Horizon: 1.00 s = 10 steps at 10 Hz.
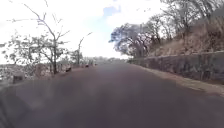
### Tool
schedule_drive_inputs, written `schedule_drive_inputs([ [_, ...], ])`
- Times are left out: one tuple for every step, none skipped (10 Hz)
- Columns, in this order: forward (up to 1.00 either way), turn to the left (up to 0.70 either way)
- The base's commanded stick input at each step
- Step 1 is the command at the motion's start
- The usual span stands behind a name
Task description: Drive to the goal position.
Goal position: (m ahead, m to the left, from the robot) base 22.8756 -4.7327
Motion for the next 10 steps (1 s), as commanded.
schedule_drive_inputs([
  [0.7, 0.0],
  [0.7, 0.0],
  [0.7, 0.0],
  [0.7, 0.0],
  [0.7, 0.0],
  [0.7, 0.0],
  [0.7, 0.0],
  [0.7, 0.0],
  [0.7, 0.0],
  [0.7, 0.0],
])
